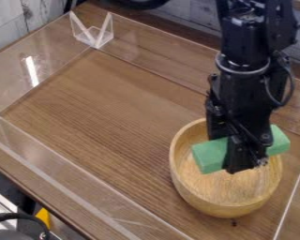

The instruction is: Put the green block in the brown bowl

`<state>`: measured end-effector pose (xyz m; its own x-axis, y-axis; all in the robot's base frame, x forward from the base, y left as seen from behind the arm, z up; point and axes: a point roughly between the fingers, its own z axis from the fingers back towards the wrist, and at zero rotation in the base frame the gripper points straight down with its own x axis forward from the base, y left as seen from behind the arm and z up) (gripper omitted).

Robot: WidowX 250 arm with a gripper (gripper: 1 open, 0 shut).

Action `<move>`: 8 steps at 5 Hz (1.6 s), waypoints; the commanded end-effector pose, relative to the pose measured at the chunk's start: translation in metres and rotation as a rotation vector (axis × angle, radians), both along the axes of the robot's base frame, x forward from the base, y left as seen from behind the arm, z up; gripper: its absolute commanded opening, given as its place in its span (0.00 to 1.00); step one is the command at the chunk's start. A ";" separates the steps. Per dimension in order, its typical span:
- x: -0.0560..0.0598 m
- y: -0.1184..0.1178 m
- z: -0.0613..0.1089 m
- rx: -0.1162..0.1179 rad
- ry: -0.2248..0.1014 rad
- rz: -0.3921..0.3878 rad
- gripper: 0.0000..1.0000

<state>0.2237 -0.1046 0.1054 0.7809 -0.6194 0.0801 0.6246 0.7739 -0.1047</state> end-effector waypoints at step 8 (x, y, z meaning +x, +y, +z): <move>0.003 -0.003 0.001 -0.018 -0.039 0.011 0.00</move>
<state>0.2237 -0.1054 0.1000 0.7865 -0.6100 0.0965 0.6174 0.7802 -0.1000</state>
